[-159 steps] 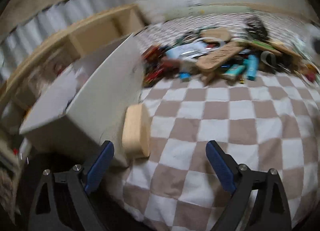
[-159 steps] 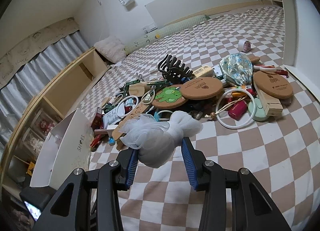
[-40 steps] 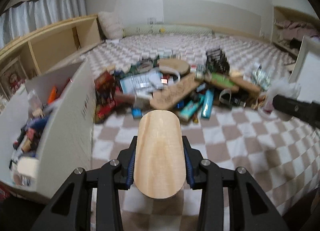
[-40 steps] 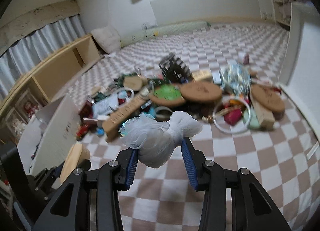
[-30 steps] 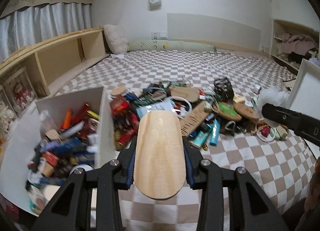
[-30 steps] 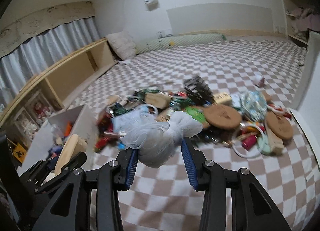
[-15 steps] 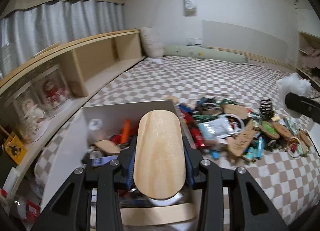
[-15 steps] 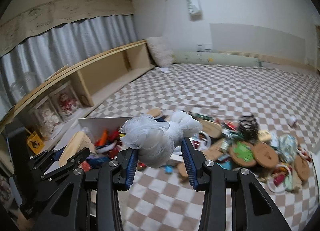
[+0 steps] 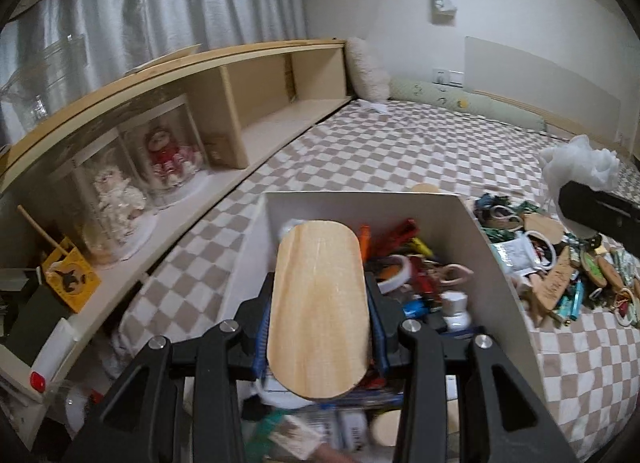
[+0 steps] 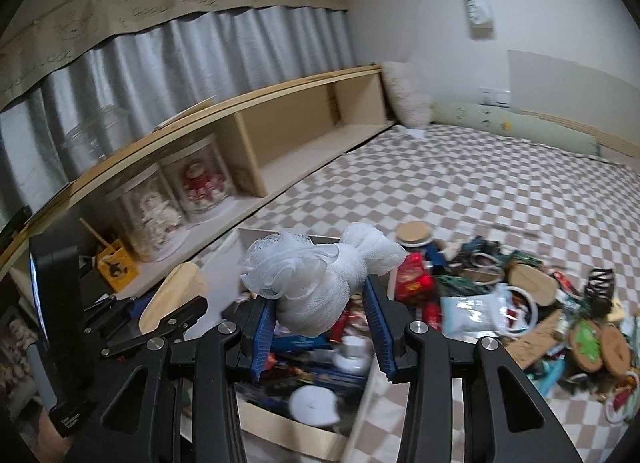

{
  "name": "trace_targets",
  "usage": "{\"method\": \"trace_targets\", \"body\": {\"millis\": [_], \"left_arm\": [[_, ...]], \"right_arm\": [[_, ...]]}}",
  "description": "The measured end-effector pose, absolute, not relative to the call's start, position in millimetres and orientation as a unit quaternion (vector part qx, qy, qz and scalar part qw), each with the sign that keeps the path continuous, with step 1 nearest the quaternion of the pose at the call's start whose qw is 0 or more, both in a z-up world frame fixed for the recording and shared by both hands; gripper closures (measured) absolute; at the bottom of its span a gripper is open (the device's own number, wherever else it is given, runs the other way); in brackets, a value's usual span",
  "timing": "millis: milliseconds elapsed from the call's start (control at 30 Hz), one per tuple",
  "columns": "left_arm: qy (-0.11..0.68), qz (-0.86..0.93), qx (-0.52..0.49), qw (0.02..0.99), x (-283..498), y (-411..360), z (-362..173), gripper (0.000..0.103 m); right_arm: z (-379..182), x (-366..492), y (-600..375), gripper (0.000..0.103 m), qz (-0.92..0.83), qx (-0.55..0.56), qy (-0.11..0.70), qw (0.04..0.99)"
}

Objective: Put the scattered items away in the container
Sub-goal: 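Carry the wooden tag and pouf over the white box with both tools, then open the left tool and right tool to drop tag and pouf into the box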

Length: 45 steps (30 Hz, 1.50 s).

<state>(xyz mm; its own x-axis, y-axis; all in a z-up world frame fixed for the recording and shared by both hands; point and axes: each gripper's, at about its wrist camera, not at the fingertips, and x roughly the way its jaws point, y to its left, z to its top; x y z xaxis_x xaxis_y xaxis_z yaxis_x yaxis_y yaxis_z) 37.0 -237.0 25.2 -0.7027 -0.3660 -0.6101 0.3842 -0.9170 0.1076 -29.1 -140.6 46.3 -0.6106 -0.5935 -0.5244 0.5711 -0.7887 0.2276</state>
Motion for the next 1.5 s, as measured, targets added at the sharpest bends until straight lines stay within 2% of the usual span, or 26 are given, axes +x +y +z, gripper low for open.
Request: {"method": "trace_targets", "body": {"millis": [567, 900, 933, 1033, 1500], "left_arm": [[0.029, -0.893, 0.398, 0.21, 36, -268, -35, 0.064], [0.04, -0.887, 0.413, 0.201, 36, -265, -47, 0.064], [0.041, -0.887, 0.414, 0.2, 36, -265, -47, 0.062], [0.046, -0.89, 0.408, 0.198, 38, -264, -44, 0.035], [0.053, -0.891, 0.405, 0.197, 44, -262, -41, 0.034]], "right_arm": [[-17, -32, -183, 0.06, -0.868, 0.371, 0.018, 0.329], [-29, -27, -190, 0.06, -0.861, 0.384, 0.015, 0.334], [-29, -28, -190, 0.06, -0.86, 0.384, 0.015, 0.335], [-30, -27, -192, 0.06, -0.858, 0.386, 0.014, 0.337], [-38, -24, -193, 0.06, -0.848, 0.4, 0.015, 0.347]]}}
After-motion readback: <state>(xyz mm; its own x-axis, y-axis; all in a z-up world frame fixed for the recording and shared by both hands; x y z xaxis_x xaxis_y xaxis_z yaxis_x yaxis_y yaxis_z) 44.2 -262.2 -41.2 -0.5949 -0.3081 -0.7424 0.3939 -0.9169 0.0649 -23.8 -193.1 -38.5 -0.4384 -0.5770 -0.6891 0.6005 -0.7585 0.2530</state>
